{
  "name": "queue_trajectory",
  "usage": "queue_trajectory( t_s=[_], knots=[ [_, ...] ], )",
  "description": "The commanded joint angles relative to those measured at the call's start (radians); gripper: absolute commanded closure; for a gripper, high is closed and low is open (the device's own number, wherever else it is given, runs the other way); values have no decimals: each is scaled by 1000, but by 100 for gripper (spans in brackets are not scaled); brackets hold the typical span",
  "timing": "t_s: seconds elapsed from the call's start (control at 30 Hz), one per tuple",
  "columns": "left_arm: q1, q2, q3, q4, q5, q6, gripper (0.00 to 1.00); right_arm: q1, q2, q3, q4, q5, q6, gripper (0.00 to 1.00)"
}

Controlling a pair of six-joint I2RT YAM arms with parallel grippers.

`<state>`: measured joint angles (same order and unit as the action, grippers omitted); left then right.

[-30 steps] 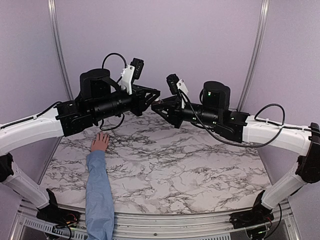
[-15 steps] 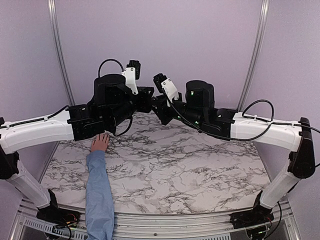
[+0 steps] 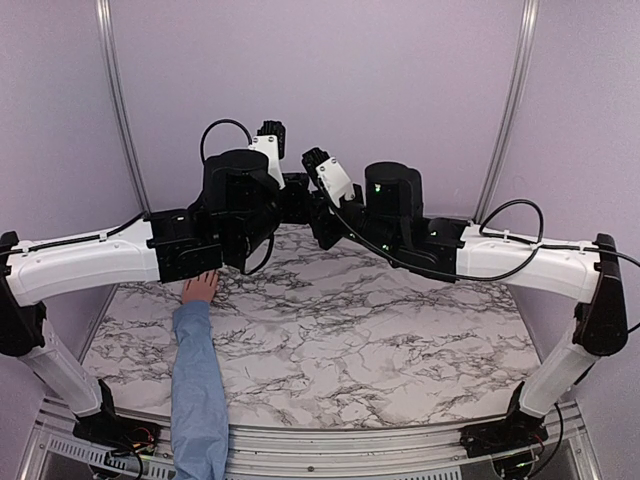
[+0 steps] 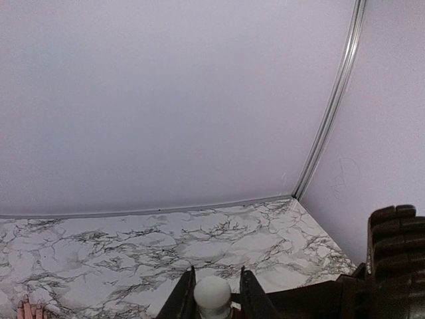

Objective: Paint the nails
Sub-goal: Unscrew the nail polish bottle.

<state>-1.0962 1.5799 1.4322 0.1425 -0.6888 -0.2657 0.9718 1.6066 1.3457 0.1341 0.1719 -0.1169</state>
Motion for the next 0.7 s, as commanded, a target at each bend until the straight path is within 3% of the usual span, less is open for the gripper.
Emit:
queue_trajectory(
  t_s=[0.0, 0.27, 0.53, 0.67],
  knots=[
    [-16, -23, 30, -35, 60, 50, 75, 2, -8, 39, 51, 26, -5, 100],
    [66, -122, 7, -120, 162, 90, 61, -10, -40, 2, 26, -5, 31, 100],
    [193, -314, -166, -92, 511, 190, 38, -55, -96, -56, 35, -251, 35, 100],
    [251, -368, -197, -92, 728, 230, 35, -83, -115, -66, 26, -424, 38, 100]
  ],
)
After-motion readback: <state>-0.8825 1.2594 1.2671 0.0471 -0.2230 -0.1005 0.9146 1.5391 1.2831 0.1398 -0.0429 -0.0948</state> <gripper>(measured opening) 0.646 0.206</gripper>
